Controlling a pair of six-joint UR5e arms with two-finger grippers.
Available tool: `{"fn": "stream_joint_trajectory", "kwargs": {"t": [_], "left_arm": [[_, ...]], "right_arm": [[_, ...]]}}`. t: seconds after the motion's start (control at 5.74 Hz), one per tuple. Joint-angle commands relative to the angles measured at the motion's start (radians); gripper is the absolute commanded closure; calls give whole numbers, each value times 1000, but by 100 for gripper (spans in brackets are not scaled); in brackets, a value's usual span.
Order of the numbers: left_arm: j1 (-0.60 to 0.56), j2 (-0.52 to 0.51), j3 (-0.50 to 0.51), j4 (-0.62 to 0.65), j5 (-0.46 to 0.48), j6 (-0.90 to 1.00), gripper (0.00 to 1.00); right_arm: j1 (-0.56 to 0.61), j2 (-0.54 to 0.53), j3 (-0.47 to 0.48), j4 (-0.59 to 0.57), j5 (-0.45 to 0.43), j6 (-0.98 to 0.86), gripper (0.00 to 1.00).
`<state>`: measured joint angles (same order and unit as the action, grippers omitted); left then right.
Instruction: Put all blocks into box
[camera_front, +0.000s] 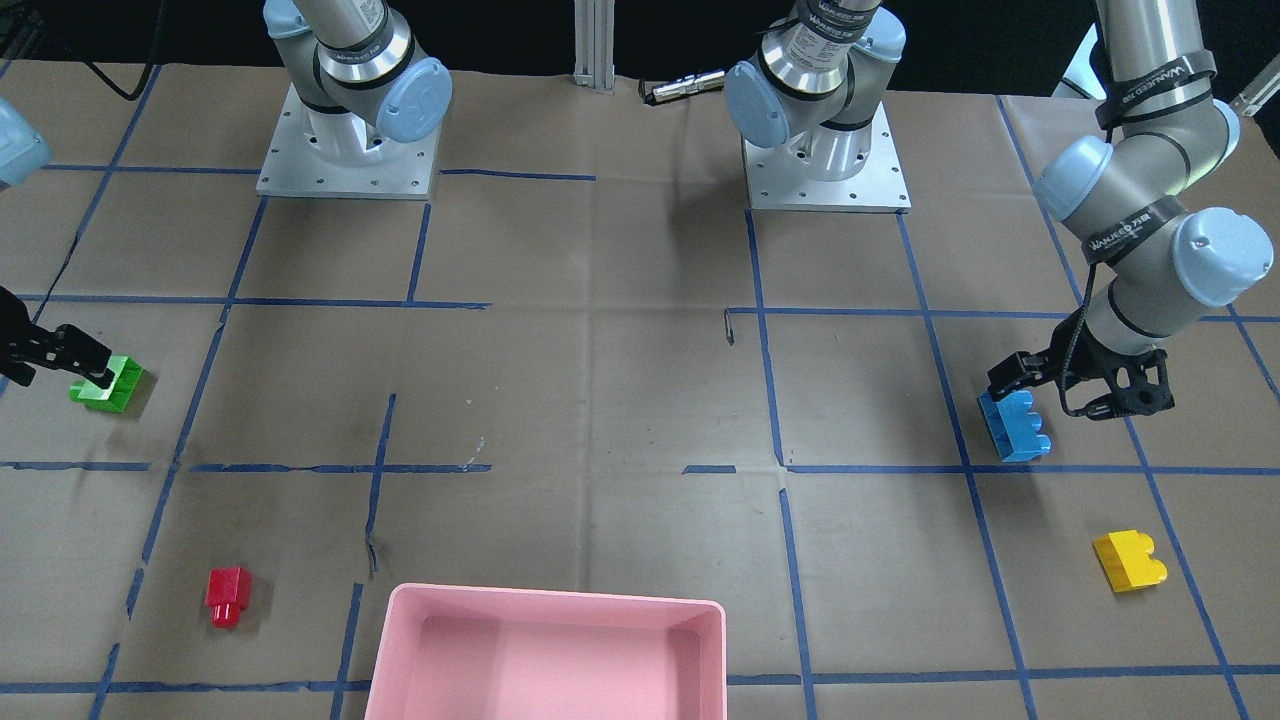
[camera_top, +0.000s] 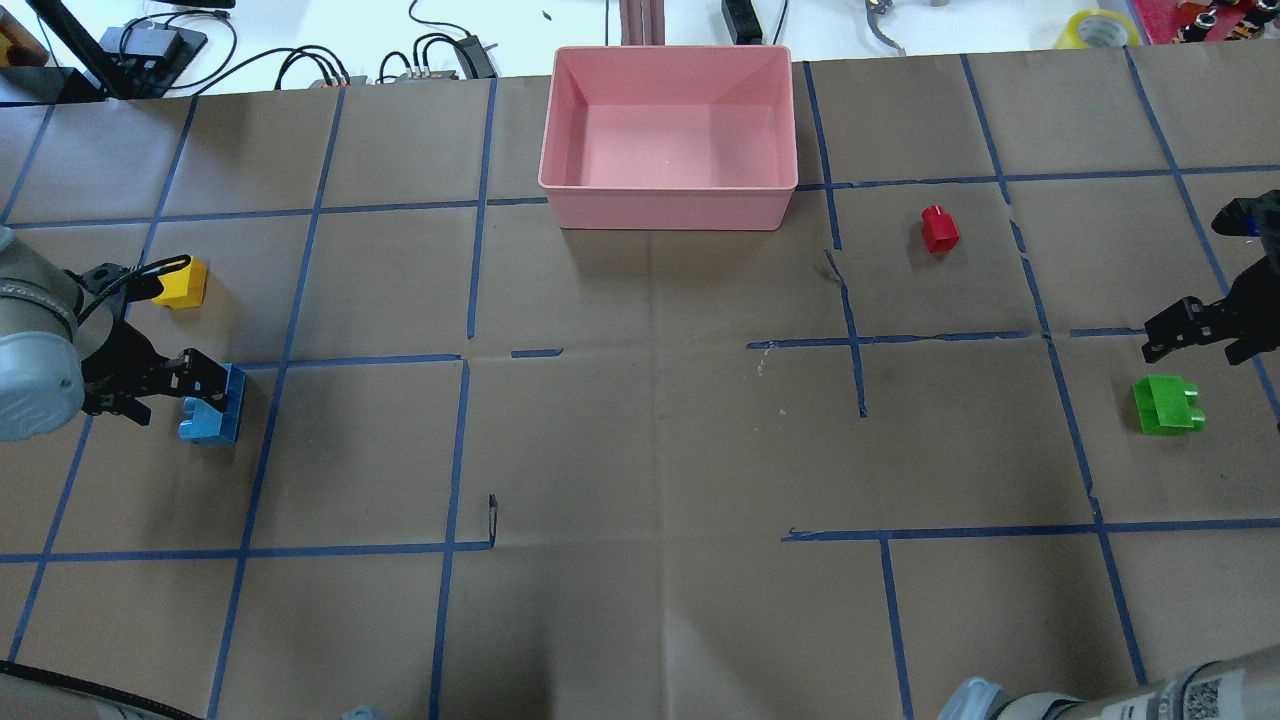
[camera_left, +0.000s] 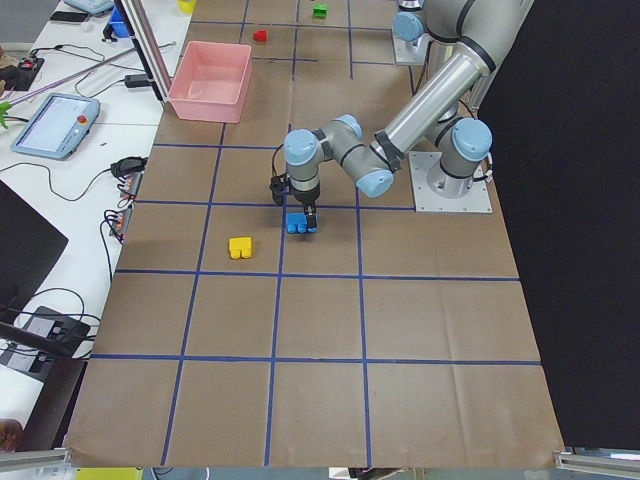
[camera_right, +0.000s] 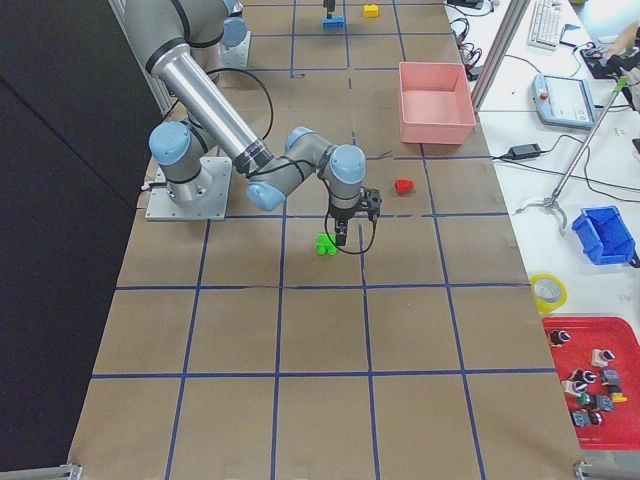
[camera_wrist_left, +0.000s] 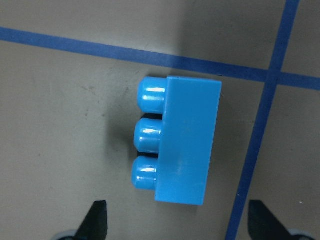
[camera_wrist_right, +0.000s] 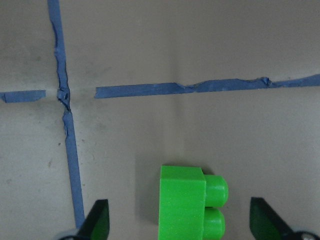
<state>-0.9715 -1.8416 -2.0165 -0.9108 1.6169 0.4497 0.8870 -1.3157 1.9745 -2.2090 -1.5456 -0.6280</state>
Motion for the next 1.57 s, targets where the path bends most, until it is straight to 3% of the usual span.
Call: {"fn": "stream_joint_trajectory", "kwargs": {"t": [0.0,0.87,1.05,1.39], "left_arm": [[0,-48,15,46,1,1,2],[0,-87,1,44,1,1,3],[0,-84,1,44,1,1,13],[0,-81,1,41,4,3,59]], "right_arm": [[-25,32,47,-93,-4,-1,1],[-66,33,122,-147,-7,-4,1],[-65,38,118,-164,-5,-6,2],[-65,44,121,-178,-7,-7,4]]}}
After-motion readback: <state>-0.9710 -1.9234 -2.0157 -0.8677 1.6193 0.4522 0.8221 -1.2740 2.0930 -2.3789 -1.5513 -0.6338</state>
